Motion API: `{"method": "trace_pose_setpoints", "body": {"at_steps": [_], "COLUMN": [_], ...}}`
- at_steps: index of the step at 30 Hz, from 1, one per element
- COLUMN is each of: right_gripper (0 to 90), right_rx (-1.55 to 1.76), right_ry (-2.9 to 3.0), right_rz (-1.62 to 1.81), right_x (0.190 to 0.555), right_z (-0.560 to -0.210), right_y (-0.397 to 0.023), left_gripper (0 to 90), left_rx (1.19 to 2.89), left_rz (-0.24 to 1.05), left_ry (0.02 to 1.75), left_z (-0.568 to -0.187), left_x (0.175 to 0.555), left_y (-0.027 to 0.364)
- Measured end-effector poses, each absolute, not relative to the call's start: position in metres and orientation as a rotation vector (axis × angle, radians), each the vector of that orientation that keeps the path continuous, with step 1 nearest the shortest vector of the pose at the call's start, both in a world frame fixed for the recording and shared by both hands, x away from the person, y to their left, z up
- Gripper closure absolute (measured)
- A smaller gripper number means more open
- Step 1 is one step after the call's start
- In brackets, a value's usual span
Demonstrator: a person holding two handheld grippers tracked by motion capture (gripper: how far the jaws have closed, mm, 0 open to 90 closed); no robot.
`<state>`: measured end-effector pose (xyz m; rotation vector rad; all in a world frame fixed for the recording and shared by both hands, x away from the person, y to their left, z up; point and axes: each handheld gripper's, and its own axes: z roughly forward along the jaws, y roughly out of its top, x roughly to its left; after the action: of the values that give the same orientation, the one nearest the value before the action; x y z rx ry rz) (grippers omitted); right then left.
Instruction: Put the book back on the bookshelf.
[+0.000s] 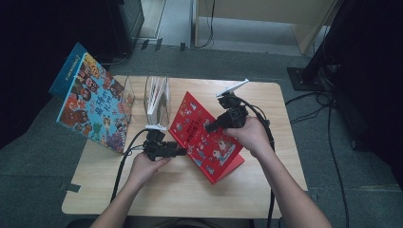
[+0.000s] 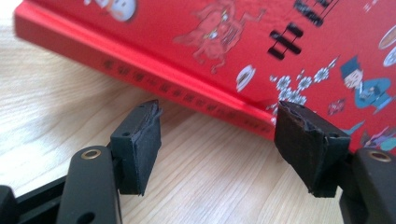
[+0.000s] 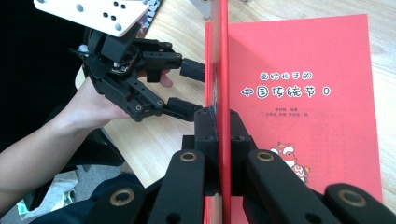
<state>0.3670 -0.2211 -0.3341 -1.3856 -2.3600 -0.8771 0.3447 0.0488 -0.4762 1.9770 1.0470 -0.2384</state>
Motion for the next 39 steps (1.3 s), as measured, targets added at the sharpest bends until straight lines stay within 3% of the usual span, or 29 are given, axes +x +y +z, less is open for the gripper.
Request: {"method": "trace_pose_setpoints", "body": {"at_steps": [20, 32, 39], "right_gripper": [86.0, 85.2, 85.2], "right_rx": [-1.323, -1.282, -1.268], "right_ry": [-2.334, -2.375, -2.411], "right_rz": [-0.945, -0.964, -0.98], "right_x": [0.364, 0.358, 0.355], "right_z": [-0.348, -0.344, -0.343], "right_y": [-0.226, -0.221, -0.217], "left_gripper": [24.8, 17.5, 13.8], "left_rx": [1.921, 1.925, 1.975], "left_rz": [-0.39, -0.386, -0.292], "left_ry": [1.088, 1.085, 1.087], "left_z": [-0.483, -0.48, -0.475], "left_x": [0.358, 0.361, 0.361], "left_y": [0.044, 0.045, 0.043]}}
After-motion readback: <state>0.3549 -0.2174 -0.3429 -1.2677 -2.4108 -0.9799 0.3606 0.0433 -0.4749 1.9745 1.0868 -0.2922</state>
